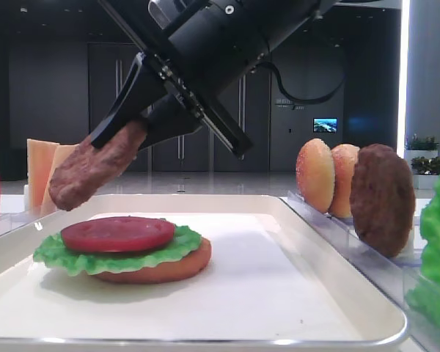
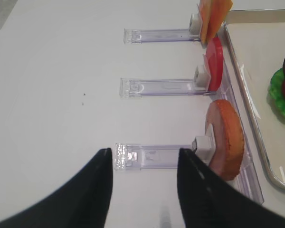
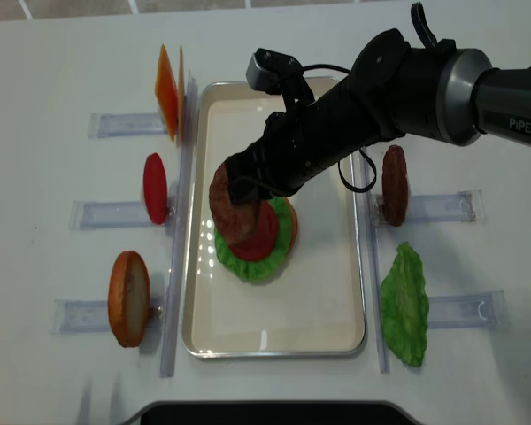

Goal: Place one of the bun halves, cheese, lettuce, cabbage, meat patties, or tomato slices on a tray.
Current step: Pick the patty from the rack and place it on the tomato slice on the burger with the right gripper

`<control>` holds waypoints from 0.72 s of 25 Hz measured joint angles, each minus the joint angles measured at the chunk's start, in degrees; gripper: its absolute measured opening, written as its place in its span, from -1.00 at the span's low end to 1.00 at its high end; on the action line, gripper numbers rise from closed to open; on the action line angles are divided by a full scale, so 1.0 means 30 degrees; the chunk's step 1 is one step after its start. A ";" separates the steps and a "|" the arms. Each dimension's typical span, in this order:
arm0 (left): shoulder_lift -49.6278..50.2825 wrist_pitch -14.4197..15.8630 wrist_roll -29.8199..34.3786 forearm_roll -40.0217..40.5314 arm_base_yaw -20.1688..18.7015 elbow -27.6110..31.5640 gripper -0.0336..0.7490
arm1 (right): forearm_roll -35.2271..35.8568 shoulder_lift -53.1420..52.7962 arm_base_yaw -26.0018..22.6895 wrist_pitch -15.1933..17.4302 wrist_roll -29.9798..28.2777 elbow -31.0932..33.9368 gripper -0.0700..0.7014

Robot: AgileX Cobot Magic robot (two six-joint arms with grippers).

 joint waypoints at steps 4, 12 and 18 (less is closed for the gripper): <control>0.0000 0.0000 0.0000 0.0000 0.0000 0.0000 -0.03 | -0.0043 0.0000 0.0000 0.0000 -0.0014 0.0000 -0.55; 0.0000 0.0000 0.0000 0.0000 0.0000 0.0000 -0.03 | -0.0135 0.0000 0.0000 -0.0112 -0.0037 0.0671 -0.55; 0.0000 0.0000 0.0000 0.0000 0.0000 0.0000 -0.03 | -0.0185 0.0000 0.0000 -0.0459 -0.0037 0.1112 -0.55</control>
